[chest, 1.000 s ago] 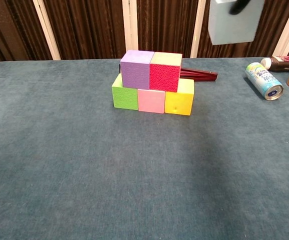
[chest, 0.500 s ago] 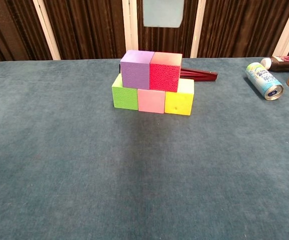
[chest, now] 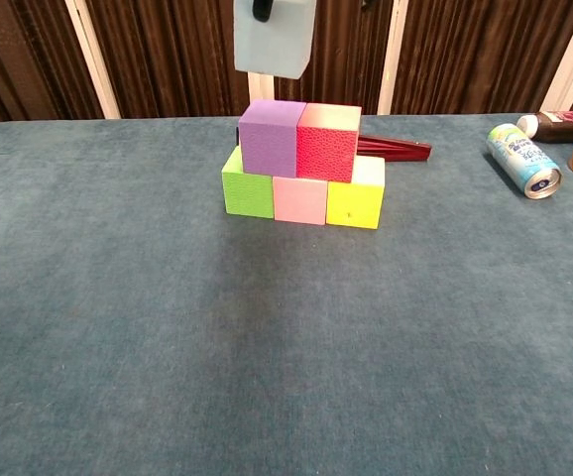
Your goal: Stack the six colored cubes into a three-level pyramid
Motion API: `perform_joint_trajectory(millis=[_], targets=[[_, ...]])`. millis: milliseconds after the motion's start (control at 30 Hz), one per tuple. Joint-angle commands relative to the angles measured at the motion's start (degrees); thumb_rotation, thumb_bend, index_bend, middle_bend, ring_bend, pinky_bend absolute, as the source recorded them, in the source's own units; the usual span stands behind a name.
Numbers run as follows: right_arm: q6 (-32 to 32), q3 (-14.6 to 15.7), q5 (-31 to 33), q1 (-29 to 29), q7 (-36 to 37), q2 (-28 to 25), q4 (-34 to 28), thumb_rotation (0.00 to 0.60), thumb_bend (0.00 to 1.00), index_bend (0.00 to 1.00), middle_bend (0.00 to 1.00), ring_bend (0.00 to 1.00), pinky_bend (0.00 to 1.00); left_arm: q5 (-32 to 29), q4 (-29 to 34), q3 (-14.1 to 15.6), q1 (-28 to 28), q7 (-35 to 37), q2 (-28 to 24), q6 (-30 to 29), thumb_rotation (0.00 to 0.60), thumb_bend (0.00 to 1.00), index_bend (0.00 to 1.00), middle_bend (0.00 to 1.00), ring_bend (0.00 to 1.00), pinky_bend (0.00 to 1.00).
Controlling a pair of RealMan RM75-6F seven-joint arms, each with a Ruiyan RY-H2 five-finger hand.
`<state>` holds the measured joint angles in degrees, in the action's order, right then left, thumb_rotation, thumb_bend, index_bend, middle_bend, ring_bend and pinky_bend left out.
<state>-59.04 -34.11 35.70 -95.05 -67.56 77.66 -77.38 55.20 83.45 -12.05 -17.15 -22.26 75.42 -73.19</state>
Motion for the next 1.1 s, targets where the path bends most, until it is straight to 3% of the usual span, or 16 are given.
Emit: perform_joint_trajectory(millis=[33, 500, 1100], targets=[[0.31, -0.08, -2.11, 0.86, -0.02, 1.41, 0.44, 0.6, 0.28, 0.44, 0.39, 0.2, 0.0, -0.11, 0.08, 0.02, -0.02, 0.05, -0.09, 0.18, 0.6, 0.4, 0.1, 0.0, 0.0, 0.0], [2.59, -0.7, -5.2, 3.32, -1.6, 4.75, 2.92, 0.6, 0.28, 0.44, 0.39, 0.2, 0.0, -0.3, 0.3, -0.04, 0.09, 0.54, -0.42, 0.04, 0.6, 0.4, 0.1, 0.0, 0.0, 0.0], [5.43, -1.48, -4.92, 5.65, -4.95, 4.79, 4.18, 0.6, 0.28, 0.44, 0.38, 0.2, 0.0, -0.81, 0.51, -0.14, 0.17, -0.01, -0.33, -0.64, 0.6, 0.4, 0.1, 0.0, 0.0, 0.0]])
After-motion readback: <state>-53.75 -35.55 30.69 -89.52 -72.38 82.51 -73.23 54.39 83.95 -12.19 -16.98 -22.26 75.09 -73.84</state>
